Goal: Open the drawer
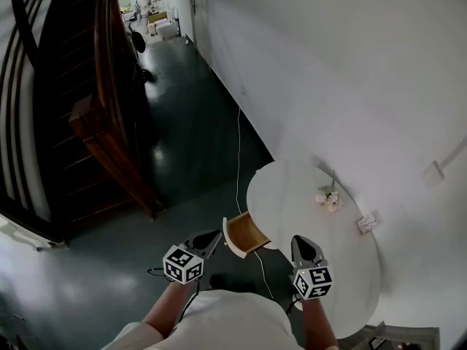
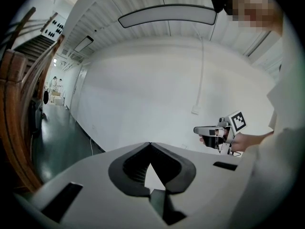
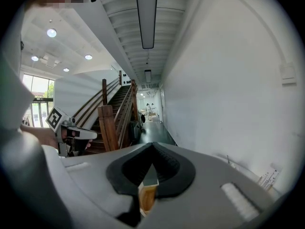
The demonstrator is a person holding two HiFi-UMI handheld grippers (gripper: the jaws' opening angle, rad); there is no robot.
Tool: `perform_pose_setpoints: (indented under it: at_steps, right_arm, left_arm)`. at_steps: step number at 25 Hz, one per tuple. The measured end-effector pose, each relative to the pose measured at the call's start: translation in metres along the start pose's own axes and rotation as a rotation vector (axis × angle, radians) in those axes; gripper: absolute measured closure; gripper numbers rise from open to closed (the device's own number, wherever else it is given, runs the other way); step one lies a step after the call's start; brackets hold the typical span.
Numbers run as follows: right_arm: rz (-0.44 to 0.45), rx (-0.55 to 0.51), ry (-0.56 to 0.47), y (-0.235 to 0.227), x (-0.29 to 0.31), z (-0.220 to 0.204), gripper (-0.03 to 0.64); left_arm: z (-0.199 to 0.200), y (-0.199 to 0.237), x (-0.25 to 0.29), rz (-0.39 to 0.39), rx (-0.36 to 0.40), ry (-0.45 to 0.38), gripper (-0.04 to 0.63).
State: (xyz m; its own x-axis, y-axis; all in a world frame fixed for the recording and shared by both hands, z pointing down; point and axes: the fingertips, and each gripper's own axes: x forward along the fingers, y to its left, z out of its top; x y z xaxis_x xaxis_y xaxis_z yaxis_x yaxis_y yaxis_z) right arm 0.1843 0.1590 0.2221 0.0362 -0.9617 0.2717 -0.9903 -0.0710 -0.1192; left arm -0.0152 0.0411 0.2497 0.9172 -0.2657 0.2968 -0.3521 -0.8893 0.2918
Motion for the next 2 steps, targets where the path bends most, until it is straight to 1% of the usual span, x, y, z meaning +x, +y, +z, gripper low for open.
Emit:
perform_pose_setpoints:
  at_steps: [2]
  right_arm:
    - [-0.006,0.003,-0.003,-0.0019,0.0008,-0.0003,0.606]
  left_arm:
    - [0.0004,0.0000,0.0020,-0.003,0.000,-0.001,0.588]
